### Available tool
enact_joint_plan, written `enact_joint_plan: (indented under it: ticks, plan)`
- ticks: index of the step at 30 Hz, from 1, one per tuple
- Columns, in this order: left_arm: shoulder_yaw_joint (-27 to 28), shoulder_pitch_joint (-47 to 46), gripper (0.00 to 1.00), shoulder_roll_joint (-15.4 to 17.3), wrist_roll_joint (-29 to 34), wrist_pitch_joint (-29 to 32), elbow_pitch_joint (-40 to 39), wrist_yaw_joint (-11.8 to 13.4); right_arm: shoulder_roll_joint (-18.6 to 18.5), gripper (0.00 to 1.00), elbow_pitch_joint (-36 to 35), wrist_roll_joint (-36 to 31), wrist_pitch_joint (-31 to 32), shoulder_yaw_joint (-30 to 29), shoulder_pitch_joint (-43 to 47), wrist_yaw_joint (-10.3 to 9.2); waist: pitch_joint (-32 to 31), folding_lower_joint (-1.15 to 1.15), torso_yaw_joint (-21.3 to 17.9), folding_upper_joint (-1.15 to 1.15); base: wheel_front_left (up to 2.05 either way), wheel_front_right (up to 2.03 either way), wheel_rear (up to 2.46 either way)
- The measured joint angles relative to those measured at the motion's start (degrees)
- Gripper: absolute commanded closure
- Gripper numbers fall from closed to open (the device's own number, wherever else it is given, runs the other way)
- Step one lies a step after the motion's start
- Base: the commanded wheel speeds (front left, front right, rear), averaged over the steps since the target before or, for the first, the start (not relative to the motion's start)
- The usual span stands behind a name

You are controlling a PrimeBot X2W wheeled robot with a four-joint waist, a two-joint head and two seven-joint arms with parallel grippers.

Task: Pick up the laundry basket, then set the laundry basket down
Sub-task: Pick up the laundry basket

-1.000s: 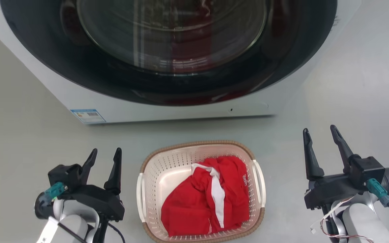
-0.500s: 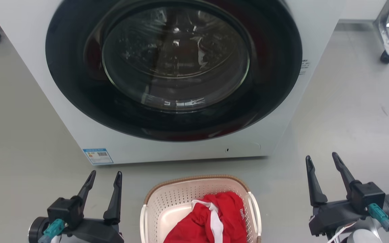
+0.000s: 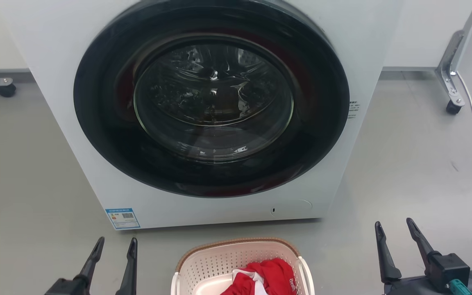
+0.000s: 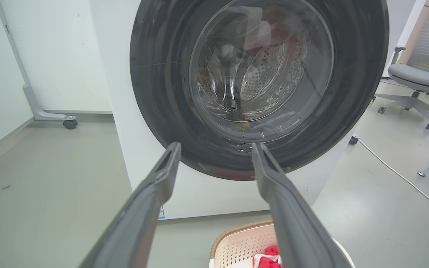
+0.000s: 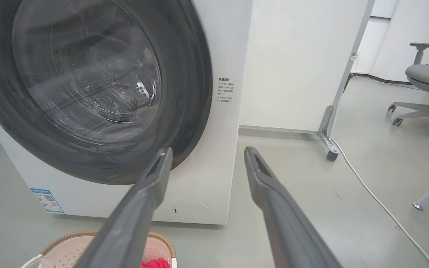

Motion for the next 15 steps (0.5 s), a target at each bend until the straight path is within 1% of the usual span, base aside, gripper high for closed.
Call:
enact_joint_plan:
  ticks: [8, 15]
  plan:
    - [1.78, 3.78, 0.00, -0.01, 2.20, 0.00, -2.40, 0.47, 0.01, 0.00, -2.01, -0.03, 0.00, -0.01, 2.54, -0.97, -1.00, 0.01, 0.02, 0.01, 0.00, 0.00, 0.00]
    - [2.86, 5.20, 0.00, -0.37, 3.28, 0.01, -3.64, 0.49, 0.00, 0.00, -3.22, -0.09, 0.00, 0.04, 3.40, -1.03, -1.01, 0.01, -0.02, 0.01, 0.00, 0.00, 0.00]
